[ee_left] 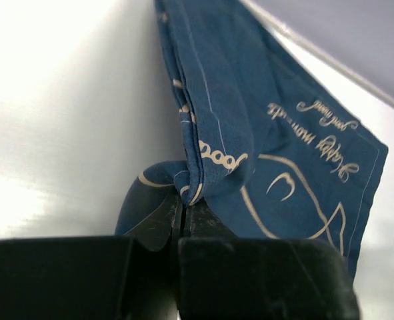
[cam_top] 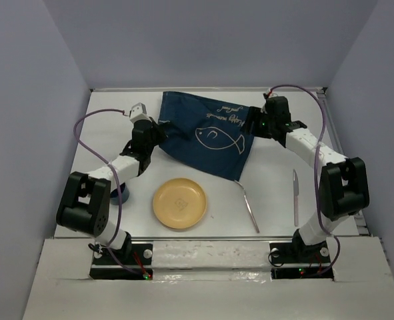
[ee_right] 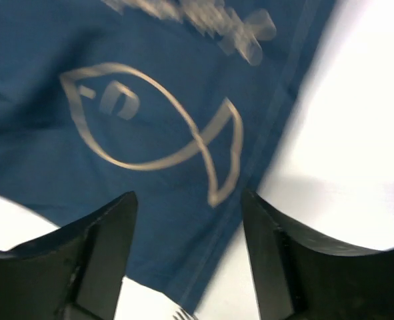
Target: Set the dinner table for one person
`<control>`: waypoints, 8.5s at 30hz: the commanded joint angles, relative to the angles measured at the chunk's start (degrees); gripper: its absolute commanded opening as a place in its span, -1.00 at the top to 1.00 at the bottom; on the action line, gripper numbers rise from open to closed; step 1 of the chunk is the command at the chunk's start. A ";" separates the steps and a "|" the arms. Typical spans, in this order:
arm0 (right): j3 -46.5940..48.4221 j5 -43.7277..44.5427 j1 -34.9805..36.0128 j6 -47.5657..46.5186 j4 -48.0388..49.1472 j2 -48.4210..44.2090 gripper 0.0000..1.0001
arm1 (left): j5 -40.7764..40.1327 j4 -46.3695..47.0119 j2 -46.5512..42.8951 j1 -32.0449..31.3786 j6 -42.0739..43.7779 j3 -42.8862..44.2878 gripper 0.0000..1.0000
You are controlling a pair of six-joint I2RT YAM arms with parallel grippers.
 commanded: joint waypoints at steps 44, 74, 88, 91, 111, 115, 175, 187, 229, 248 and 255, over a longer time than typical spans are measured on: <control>-4.36 17.32 -1.54 -1.03 -2.53 5.02 -0.25 | -0.69 2.91 -19.63 2.05 -4.12 -20.71 -0.98; 31.05 11.78 35.28 -6.75 -1.29 32.60 1.00 | 4.67 -28.91 -56.02 -7.80 19.43 2.68 -0.98; 23.87 13.89 38.89 -4.90 -2.17 33.50 1.00 | 4.59 -26.88 -58.92 -7.62 21.46 -2.95 -0.98; 22.02 14.33 39.42 -4.38 -2.09 31.65 1.00 | 4.32 -26.88 -59.45 -7.62 21.46 -3.13 -0.98; 21.60 15.30 39.42 0.99 0.62 16.91 -0.06 | 3.79 -27.41 -59.80 -6.92 21.72 -3.74 -0.98; 6.23 15.38 39.95 1.25 2.40 8.46 -0.08 | 4.85 -27.32 -59.71 -7.01 21.55 -3.83 -0.98; 9.10 7.22 9.10 3.80 2.13 17.06 1.00 | 4.76 -26.80 -60.59 -7.53 21.63 -4.18 -0.98; 10.23 5.63 9.10 4.24 3.45 16.70 1.00 | 5.03 -26.80 -60.59 -7.36 21.54 -4.18 -0.98; 35.68 0.71 47.59 3.62 11.91 29.43 -0.83 | -8.95 -24.16 -67.71 -0.68 18.47 -0.84 -0.98; 51.37 11.08 54.45 0.28 1.87 46.06 0.23 | -5.35 -22.40 -68.85 -0.06 17.68 -3.13 -0.98; 44.08 19.85 53.93 0.90 7.05 35.37 1.00 | -5.17 -22.31 -68.85 0.20 17.77 -3.13 -0.98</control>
